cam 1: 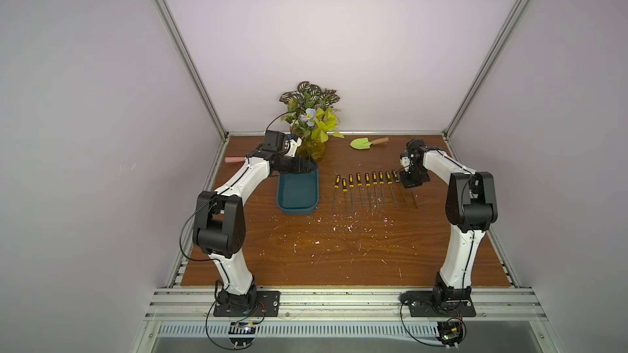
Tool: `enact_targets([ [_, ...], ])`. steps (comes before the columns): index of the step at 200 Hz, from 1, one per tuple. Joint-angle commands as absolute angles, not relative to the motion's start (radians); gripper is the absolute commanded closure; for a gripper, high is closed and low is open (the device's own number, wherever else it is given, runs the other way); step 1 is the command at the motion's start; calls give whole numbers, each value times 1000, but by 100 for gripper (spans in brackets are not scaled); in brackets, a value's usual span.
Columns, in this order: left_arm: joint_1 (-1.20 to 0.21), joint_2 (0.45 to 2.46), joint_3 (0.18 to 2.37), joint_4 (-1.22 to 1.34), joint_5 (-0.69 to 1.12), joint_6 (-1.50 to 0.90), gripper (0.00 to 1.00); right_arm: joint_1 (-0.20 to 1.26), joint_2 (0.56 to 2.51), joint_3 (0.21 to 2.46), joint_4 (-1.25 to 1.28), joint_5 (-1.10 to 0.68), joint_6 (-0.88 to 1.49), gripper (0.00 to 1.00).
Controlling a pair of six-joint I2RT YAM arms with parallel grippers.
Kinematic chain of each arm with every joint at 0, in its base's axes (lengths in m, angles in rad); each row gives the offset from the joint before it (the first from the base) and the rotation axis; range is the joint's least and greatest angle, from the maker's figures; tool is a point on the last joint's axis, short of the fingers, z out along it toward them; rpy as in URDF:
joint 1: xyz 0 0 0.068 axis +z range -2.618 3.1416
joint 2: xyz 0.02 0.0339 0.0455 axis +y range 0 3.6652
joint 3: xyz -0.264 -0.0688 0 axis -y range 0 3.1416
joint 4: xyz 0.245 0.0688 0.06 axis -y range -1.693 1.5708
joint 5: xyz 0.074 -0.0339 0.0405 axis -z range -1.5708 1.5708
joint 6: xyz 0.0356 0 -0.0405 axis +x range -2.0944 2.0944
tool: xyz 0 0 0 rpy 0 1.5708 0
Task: Take the file tool out of the storage box
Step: Place the file tool at the center of the board.
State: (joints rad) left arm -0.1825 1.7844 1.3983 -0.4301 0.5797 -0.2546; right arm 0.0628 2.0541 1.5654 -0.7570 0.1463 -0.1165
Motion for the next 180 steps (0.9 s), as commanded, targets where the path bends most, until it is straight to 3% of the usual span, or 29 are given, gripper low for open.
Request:
enact_targets([
  [1,-170,1756,1384,-453,546,-230,0,56,2047,1611,-772,138,-110,100],
  [63,-169,1758,1378,-471,511,-215,0,47,2085,1631,-774,80,-74,100],
  [180,-159,1631,1310,-347,307,-211,0,45,2041,1677,-817,56,-56,67],
])
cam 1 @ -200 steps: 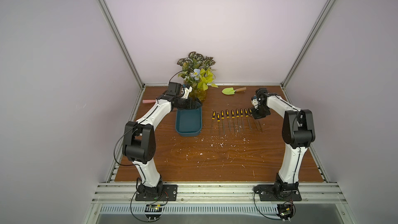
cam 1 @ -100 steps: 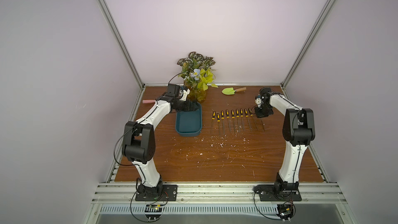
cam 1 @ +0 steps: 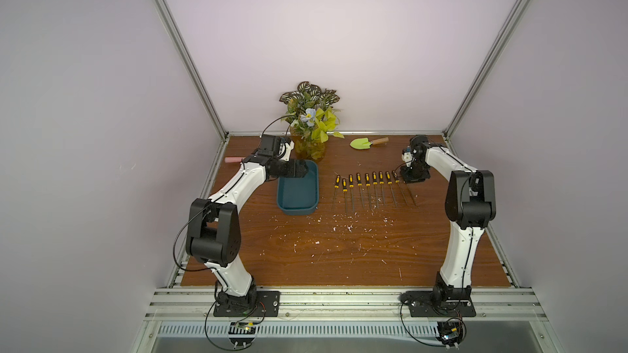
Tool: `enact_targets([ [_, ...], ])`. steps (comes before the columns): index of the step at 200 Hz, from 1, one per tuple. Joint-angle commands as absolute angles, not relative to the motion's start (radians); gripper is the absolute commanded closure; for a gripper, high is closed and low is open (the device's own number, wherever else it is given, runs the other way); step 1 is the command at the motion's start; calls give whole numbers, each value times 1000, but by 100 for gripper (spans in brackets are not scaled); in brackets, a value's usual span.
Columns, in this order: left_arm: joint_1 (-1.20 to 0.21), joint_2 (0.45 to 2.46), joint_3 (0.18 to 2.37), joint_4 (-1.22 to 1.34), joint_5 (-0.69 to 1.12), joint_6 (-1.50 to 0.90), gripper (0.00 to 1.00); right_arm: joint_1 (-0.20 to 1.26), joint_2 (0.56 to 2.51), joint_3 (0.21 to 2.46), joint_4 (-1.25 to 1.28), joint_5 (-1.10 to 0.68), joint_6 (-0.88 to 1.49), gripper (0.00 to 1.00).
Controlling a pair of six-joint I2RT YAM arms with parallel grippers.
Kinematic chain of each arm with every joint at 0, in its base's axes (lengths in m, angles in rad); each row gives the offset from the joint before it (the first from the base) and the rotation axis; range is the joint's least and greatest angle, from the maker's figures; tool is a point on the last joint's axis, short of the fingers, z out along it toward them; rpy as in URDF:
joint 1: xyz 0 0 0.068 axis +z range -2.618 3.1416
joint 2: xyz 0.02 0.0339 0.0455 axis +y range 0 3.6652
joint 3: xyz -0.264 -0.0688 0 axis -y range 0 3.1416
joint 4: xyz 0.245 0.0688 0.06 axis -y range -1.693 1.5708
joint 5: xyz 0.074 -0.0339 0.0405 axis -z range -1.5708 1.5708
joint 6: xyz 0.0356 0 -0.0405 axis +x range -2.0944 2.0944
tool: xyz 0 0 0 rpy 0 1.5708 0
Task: Take the file tool out of the storage box
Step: Place the file tool at the center of the board, then reset both arms
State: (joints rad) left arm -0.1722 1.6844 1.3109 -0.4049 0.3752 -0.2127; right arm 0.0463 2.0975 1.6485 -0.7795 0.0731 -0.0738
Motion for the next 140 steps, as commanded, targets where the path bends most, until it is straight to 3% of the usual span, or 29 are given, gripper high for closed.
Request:
enact_targets([
  [1,-160,1629,1310,-345,304,-210,0,45,2039,1677,-816,55,-56,67],
  [47,-153,1488,1156,-80,88,-241,0,45,1755,1565,-624,-77,-11,48],
  [60,-153,1437,1066,30,-15,-232,0,46,1635,1428,-466,-120,22,34],
  [75,-152,1376,946,164,-83,-187,0,45,1481,1218,-249,-150,68,2],
  [107,-152,1300,669,498,-203,-111,0,42,1200,721,268,-30,198,1],
  [140,-152,1351,547,664,-305,-31,0,38,1134,526,476,131,180,1],
])
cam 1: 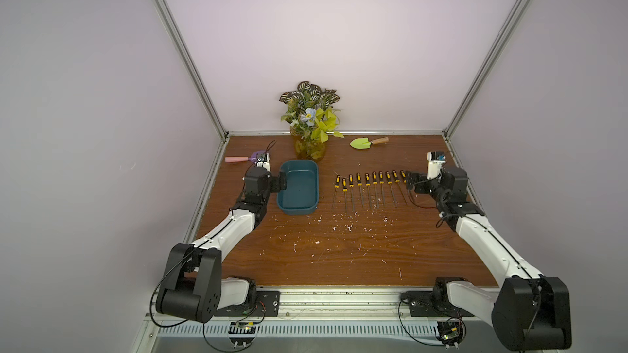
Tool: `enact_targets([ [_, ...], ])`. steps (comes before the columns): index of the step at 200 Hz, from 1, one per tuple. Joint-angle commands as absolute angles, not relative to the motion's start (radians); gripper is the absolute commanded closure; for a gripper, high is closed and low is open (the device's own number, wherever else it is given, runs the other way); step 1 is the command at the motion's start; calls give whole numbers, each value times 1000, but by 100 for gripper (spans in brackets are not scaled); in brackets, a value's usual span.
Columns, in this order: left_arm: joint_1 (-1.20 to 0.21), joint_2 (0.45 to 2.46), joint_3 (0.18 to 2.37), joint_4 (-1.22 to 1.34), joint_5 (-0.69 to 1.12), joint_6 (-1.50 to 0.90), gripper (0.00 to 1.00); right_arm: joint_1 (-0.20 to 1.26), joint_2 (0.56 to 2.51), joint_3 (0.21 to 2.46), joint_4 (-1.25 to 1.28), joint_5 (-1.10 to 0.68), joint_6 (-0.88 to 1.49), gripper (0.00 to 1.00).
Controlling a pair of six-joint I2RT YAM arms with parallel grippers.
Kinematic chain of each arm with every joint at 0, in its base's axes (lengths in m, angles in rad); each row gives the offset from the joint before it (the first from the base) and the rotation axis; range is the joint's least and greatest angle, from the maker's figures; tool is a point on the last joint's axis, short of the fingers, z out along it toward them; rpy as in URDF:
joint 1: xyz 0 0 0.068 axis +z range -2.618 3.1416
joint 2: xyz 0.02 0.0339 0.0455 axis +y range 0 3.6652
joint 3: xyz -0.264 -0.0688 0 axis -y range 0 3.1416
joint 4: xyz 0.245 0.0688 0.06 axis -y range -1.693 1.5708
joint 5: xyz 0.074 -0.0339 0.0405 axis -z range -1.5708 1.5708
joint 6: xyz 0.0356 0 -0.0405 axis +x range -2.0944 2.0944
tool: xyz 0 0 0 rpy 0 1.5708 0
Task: Take the file tool out of the storage box
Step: Reset both arms
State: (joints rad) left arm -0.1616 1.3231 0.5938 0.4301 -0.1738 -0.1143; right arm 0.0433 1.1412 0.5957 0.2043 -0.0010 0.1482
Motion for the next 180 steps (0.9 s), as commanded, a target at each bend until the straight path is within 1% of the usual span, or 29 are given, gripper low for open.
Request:
enact_targets([
  [1,-152,1353,544,668,-307,-30,0,37,1134,525,476,138,179,1],
  [17,-152,1368,506,707,-356,-14,0,32,1145,507,477,202,155,1],
  [39,-152,1378,422,817,-409,18,0,29,1152,443,556,216,109,1],
  [52,-152,1399,370,928,-432,42,0,29,1169,370,690,199,67,1],
  [78,-149,1480,323,1057,-375,46,0,29,1241,250,968,193,63,1],
  [97,-147,1514,284,1176,-364,51,0,28,1336,182,1207,182,53,1],
  [122,-100,1510,213,1288,-319,-2,0,29,1481,151,1376,152,40,1],
  [136,-86,1537,169,1373,-284,-7,0,31,1563,113,1552,151,35,0],
  [147,-89,1581,145,1488,-266,13,0,31,1528,114,1483,171,44,0],
  [162,-87,1545,169,1381,-273,-3,0,29,1498,125,1424,192,50,0],
  [180,-86,1564,171,1408,-289,-7,0,31,1543,141,1465,193,52,1],
])
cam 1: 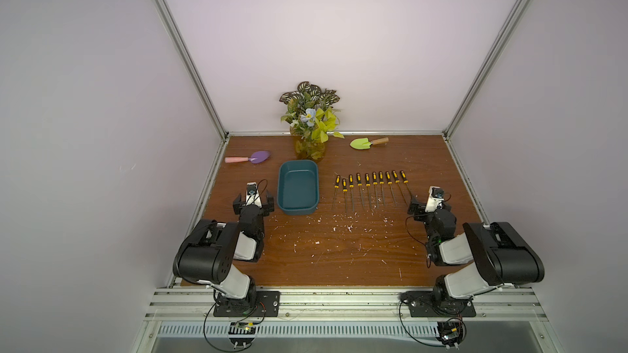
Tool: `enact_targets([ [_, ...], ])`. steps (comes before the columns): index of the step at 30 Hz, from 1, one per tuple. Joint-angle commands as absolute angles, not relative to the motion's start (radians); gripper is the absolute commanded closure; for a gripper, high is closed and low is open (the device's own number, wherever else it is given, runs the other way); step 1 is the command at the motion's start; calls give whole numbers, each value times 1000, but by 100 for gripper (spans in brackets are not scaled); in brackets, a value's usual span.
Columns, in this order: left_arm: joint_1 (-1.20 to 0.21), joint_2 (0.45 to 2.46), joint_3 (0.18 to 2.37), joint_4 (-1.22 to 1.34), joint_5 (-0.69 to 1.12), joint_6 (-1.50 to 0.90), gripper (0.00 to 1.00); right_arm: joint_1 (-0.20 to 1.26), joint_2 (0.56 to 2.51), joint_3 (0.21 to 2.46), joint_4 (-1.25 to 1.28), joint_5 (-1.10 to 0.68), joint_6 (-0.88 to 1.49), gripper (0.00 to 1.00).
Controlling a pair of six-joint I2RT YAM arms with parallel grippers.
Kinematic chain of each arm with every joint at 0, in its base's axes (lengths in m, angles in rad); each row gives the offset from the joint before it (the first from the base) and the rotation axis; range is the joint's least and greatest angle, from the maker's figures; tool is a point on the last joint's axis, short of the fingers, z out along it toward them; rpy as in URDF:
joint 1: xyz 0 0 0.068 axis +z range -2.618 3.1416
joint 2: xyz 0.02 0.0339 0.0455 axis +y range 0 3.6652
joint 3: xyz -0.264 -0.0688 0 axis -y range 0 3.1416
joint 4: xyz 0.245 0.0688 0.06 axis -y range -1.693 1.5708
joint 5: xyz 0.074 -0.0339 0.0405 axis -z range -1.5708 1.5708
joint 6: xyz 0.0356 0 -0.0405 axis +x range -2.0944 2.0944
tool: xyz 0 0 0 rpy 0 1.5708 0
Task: Take the file tool out of the storage box
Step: Reset both arms
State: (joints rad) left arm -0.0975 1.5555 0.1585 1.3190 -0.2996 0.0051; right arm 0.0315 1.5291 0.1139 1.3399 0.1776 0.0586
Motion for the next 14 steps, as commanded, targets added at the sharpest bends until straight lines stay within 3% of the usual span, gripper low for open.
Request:
enact_targets([
  [1,-86,1564,171,1409,-289,-6,0,31,1545,144,1466,191,52,1],
  [4,-86,1564,171,1408,-289,-6,0,33,1522,210,1299,124,18,0],
  [14,-86,1562,170,1407,-290,-7,0,34,1541,218,1318,42,-16,0],
])
